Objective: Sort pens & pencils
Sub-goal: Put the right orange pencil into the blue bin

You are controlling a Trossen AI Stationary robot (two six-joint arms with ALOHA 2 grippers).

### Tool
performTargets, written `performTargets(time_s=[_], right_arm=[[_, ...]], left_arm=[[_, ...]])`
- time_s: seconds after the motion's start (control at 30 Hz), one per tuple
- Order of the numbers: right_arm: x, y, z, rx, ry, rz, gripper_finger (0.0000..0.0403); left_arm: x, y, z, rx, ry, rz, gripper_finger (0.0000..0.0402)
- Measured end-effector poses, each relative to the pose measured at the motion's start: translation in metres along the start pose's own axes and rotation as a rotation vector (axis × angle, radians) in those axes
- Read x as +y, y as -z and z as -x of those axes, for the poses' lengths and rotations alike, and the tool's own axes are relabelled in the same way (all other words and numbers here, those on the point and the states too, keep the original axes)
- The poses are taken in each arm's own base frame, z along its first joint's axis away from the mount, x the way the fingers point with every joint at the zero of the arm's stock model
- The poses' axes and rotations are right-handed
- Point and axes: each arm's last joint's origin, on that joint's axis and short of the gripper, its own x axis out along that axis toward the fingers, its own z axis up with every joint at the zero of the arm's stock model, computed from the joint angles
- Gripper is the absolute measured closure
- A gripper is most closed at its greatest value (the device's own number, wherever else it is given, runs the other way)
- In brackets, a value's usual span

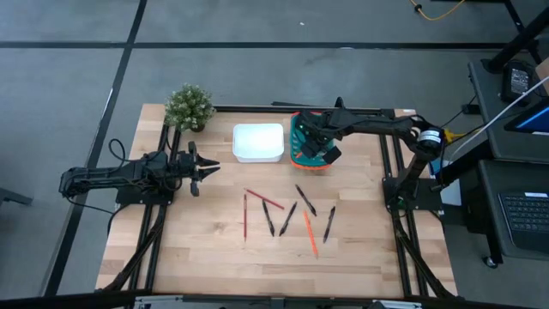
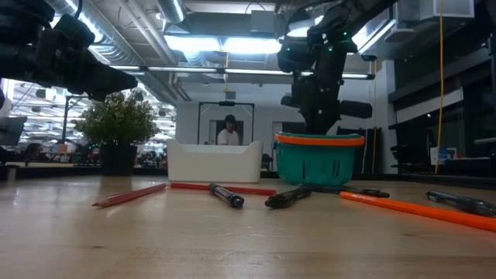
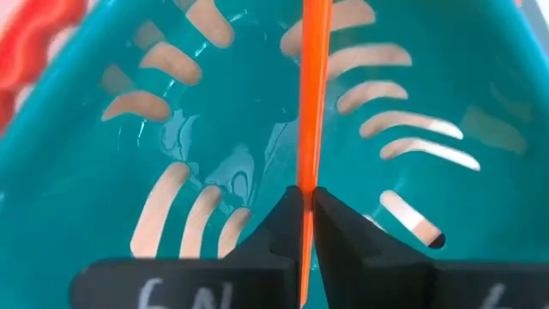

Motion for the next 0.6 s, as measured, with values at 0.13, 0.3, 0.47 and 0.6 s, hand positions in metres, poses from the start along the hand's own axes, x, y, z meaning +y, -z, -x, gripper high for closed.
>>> performTargets(time_s=[0.13, 0.3, 0.47, 0.6], right_arm=[[-0.004, 0.010, -0.001, 0.018, 0.003, -0.032, 0.0375], [-0.006, 0.016, -0.002, 0.017, 0.002, -0.053, 0.0375], [-0.006, 0.015, -0.002, 0.011, 0.000, -0.051, 0.0375], [-0.006, 0.015, -0.002, 0.012, 0.000, -0.052, 0.0375]], left_arm=[[0.000, 0.000, 0.000, 0.000, 0.000, 0.000, 0.0330], [0.000, 0.000, 0.000, 0.000, 0.000, 0.000, 0.0330], [0.000, 0.000, 0.000, 0.000, 0.000, 0.000, 0.0330], [0.000, 0.000, 0.000, 0.000, 0.000, 0.000, 0.0330]])
